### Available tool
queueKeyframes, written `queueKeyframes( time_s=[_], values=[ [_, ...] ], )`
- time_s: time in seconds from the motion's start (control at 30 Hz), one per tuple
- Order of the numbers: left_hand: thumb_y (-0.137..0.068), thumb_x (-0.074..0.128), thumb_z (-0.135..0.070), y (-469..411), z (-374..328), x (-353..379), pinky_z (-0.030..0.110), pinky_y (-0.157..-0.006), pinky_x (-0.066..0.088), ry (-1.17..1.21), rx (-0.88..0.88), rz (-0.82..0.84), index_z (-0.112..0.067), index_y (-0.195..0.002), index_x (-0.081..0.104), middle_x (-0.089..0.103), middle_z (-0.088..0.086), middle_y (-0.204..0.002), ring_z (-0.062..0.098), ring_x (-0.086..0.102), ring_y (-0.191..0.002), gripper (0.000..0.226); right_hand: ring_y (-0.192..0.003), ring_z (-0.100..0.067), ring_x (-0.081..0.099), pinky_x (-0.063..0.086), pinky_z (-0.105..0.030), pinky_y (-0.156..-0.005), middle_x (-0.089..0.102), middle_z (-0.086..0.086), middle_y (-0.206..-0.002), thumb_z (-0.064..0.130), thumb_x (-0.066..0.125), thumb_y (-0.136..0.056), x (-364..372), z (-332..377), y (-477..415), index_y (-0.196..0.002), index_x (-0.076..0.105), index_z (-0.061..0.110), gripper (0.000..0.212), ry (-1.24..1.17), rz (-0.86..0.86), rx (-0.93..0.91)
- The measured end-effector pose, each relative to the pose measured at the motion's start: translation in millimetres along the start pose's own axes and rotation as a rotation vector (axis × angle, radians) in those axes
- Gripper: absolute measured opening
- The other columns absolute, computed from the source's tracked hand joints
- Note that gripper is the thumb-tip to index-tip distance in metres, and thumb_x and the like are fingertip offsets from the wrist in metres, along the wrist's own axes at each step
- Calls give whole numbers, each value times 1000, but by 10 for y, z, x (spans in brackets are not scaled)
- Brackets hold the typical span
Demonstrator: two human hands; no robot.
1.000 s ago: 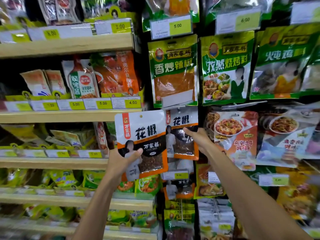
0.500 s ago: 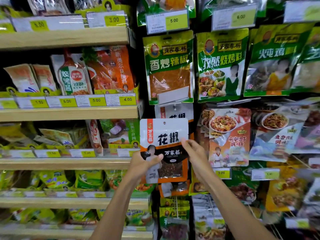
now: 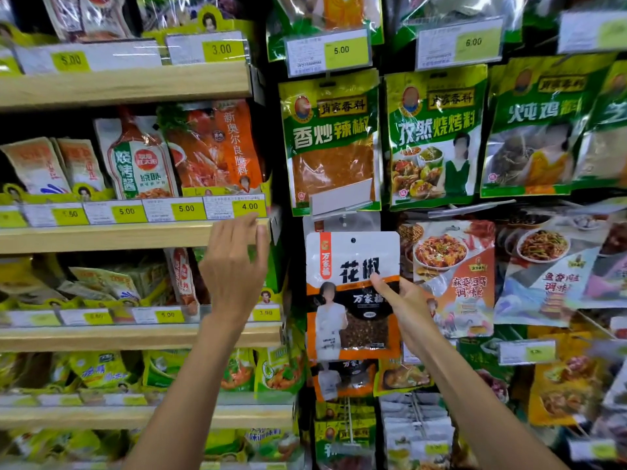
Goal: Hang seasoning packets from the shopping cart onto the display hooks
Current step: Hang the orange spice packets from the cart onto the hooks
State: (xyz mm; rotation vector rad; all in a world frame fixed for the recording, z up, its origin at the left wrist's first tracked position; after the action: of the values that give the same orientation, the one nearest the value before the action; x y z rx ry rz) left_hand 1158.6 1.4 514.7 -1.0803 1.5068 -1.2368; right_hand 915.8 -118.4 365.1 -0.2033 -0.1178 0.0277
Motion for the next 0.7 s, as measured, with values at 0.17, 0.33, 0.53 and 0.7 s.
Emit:
queueKeyframes(
  time_s=[0.17,0.33,0.53,0.7],
  values=[
    [-96,50,-13,-10,198,322,42,-89,44,-195,163,63,3,-108,64,64,21,-106,38,60,-100,24,-87,-12,70,52,-26,-77,75,0,-91,42,69,-81,92,66,-159,-93,70,10,34,-6,10,2],
    [-97,44,-13,125,335,422,42,-96,37,-177,181,15,0,-106,62,60,21,-109,33,51,-105,23,-85,-10,70,51,-24,-76,74,1,-89,36,66,-86,152,116,-257,-91,69,8,29,9,-10,-2],
    [-99,40,-16,167,393,488,40,-98,35,-156,186,-36,-3,-109,58,58,20,-111,30,47,-106,25,-89,-15,69,52,-27,-80,74,-6,-94,35,66,-87,123,117,-299,-96,67,-1,37,18,-44,-14],
    [-98,39,-17,170,399,508,42,-95,36,-155,174,-51,-4,-108,56,57,20,-110,31,47,-105,24,-89,-18,69,53,-33,-81,74,-6,-91,32,67,-87,71,102,-359,-90,69,2,30,51,-91,0]
  ],
)
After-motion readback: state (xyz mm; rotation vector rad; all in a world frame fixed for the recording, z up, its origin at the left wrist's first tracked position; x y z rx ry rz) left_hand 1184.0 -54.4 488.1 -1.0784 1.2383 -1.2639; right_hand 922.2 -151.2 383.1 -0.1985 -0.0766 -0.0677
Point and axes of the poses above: each hand's wrist, its own y-axis away from the middle knuckle, its own x-axis out of the palm, z = x × y, the point moved 9 cm from there along -y, towards the middle knuckle
